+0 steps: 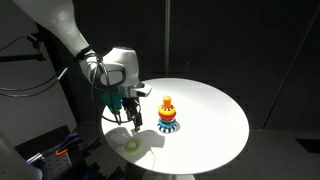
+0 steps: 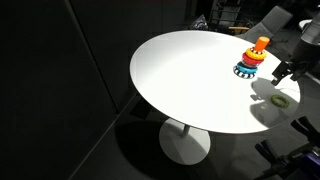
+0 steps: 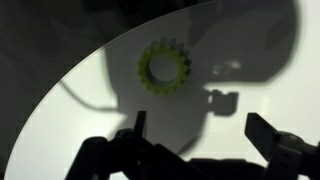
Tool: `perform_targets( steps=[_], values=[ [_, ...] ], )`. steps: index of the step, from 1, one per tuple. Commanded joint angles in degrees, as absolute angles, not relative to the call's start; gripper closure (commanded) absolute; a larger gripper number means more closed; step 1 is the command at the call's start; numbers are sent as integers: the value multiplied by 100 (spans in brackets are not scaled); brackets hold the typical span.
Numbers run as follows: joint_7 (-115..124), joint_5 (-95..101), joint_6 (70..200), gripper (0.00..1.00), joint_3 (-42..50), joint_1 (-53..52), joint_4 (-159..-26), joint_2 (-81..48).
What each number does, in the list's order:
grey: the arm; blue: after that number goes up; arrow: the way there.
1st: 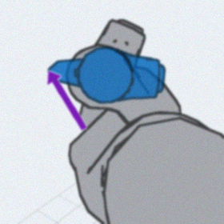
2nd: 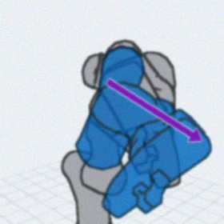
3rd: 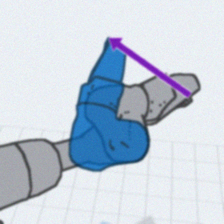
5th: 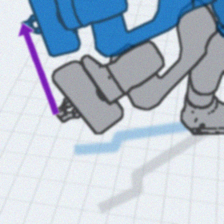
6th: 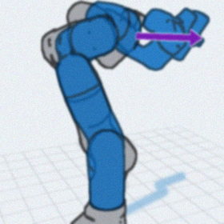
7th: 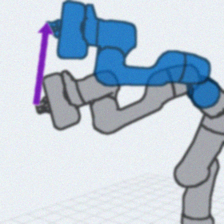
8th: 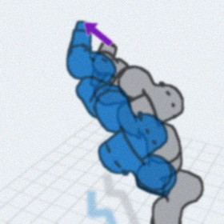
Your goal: Pick up the lime green ring and put it on the ring holder, pick up the ring holder and move it forward on the table
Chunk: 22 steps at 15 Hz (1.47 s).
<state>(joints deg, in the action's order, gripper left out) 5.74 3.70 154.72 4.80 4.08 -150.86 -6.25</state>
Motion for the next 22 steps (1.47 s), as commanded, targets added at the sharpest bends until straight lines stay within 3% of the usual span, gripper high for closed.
perform_targets(
  steps=[1,22],
  values=[
    [414,309,15714,0,571,495,-15036,-982],
    [514,463,16864,0,980,194,-15110,-2086]
  ],
)
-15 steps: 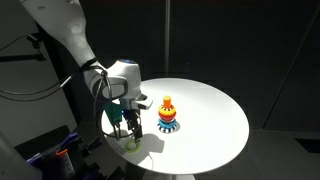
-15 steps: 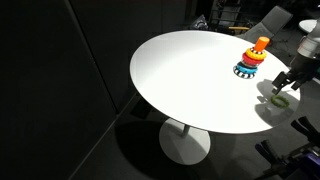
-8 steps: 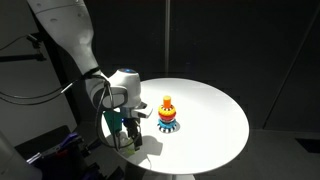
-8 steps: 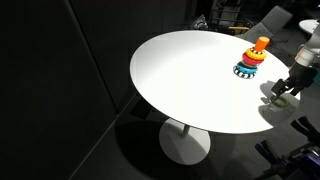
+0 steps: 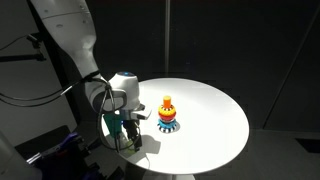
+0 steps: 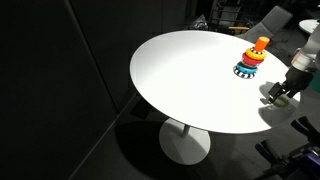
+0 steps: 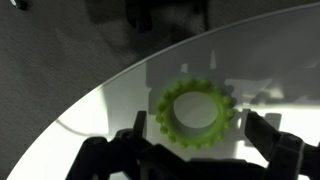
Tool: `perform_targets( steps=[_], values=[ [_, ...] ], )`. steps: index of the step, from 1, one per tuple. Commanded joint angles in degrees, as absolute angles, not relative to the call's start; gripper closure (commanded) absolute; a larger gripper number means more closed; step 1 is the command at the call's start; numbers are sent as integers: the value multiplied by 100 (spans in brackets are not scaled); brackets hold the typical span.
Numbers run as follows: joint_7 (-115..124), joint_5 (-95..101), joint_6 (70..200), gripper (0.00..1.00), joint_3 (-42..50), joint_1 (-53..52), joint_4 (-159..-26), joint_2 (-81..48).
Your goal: Pick up the lime green ring and put it on the ring holder, pick up the ring holder and move it forward on the table
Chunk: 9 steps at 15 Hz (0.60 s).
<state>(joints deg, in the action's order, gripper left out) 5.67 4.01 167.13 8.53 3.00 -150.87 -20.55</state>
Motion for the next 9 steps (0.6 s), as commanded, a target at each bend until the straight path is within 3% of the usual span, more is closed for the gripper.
perform_targets(
  steps=[1,4,6,9],
  values=[
    [511,460,16888,0,994,179,-15111,-2099],
    [503,456,16930,0,1025,144,-15119,-2119],
    [502,446,16949,9,1036,138,-15119,-2132],
    [490,422,16953,38,1029,156,-15102,-2170]
  ],
)
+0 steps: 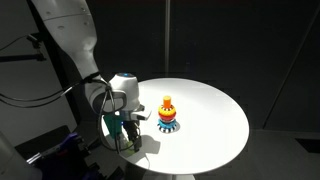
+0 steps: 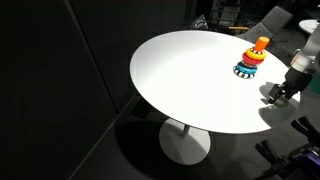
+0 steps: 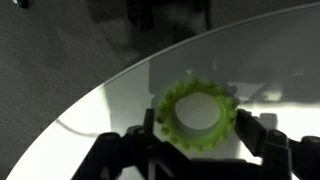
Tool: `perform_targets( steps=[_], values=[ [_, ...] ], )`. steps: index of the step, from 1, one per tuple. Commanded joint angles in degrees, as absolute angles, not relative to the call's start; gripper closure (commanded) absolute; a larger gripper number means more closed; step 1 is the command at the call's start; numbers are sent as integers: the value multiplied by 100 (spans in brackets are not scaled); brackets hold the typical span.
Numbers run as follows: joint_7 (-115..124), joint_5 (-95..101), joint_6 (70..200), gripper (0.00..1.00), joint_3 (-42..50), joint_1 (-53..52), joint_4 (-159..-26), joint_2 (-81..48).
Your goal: Pick up the lime green ring and put it on the ring holder, pick up the ring holder and move it forward on the table
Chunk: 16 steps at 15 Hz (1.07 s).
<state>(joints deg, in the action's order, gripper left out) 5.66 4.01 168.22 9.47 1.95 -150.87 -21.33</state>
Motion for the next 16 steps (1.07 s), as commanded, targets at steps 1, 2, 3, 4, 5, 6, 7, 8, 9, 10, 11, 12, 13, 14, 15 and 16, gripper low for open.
perform_targets(
  steps=[1,2,3,4,5,6,7,8,9,10,11,12,13,14,15,16],
  values=[
    [487,419,16965,48,1025,157,-15100,-2168],
    [483,415,16961,51,1024,163,-15101,-2149],
    [478,409,16957,51,1020,170,-15101,-2155],
    [469,401,16943,51,1009,179,-15107,-2128],
    [470,396,16923,51,1006,180,-15125,-2059],
    [464,391,16906,51,1000,183,-15142,-2000],
    [478,403,16887,51,1019,161,-15161,-1921],
    [491,419,16830,51,1040,136,-15168,-1835],
    [488,419,16808,51,1037,136,-15176,-1772],
    [498,439,16759,51,1057,116,-15182,-1666],
    [509,460,16709,51,1079,96,-15183,-1566],
    [523,482,16669,51,1101,74,-15184,-1441],
    [548,512,16639,51,1133,44,-15177,-1339],
    [577,548,16593,51,1168,11,-15173,-1196],
    [592,576,16557,51,1184,-1,-15161,-1084],
    [609,611,16496,51,1195,-9,-15150,-943]
  ],
)
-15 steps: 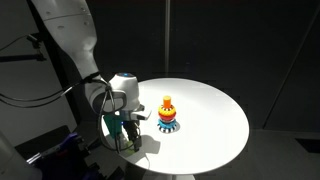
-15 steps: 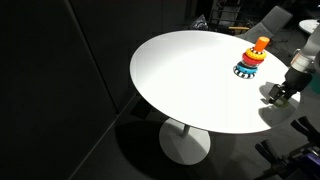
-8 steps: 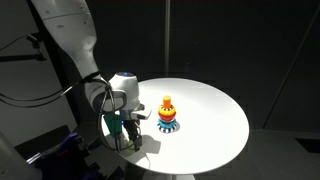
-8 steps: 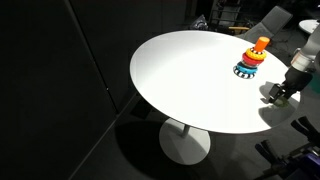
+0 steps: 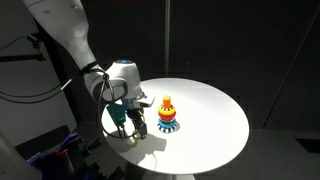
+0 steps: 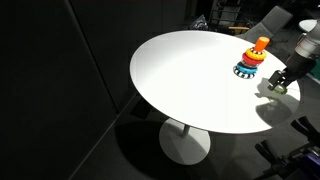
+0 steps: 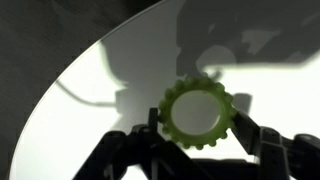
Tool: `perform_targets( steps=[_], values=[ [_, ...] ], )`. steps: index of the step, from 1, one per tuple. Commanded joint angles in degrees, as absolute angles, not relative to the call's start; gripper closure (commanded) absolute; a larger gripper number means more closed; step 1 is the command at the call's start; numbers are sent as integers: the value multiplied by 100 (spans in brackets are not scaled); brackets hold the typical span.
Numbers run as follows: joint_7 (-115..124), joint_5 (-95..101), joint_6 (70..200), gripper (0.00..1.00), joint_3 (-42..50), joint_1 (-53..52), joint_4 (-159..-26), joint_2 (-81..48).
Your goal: Pick up the lime green ring and put it on the ring holder, pick up the ring holder and move it forward on the table
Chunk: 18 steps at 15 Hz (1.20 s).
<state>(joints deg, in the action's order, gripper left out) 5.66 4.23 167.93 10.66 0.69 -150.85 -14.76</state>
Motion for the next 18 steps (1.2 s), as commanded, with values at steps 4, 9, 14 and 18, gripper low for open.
perform_targets(
  steps=[4,9,14,18],
  values=[
    [736,828,16193,51,1141,49,-15043,-386],
    [1049,1008,15797,51,937,180,-14718,-3],
    [1202,819,15617,51,751,250,-14339,9],
    [1490,839,15690,51,674,251,-14115,-55]
  ],
)
